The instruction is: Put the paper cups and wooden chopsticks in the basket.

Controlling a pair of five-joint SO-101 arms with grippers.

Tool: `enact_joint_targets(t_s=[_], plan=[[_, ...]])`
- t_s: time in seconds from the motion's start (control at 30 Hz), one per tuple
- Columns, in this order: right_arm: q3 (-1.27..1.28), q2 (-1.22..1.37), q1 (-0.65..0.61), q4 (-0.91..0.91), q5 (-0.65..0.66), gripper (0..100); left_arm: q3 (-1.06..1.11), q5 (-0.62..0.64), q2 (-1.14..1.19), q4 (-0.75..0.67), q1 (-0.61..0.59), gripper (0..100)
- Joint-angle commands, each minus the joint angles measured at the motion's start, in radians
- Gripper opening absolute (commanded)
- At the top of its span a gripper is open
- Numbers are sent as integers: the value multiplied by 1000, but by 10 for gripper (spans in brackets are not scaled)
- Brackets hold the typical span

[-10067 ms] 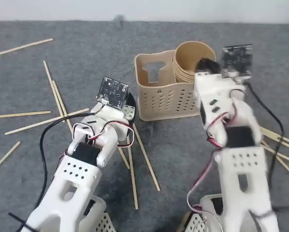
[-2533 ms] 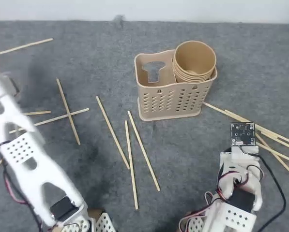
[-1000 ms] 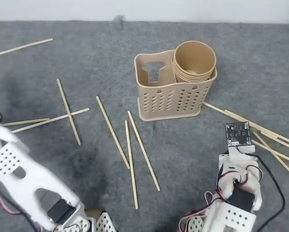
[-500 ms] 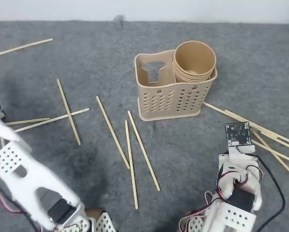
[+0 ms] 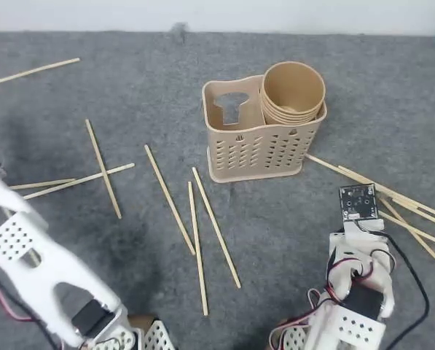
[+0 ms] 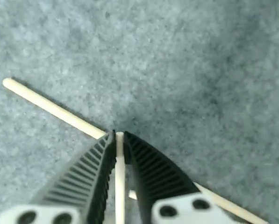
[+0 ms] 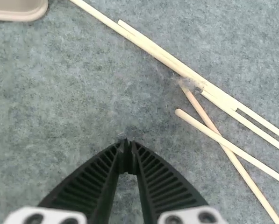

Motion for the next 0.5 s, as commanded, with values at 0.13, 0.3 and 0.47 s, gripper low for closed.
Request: enact_joint_targets(t_s=[0.13, 0.3, 0.47], plan=[[20, 4, -4, 7, 15, 9, -199, -38, -224, 11, -15, 10], [20, 4, -4, 5, 15, 9, -464, -87, -265, 106, -52, 9], [20, 4, -4, 5, 15, 9, -456, -132, -390, 114, -83, 9]])
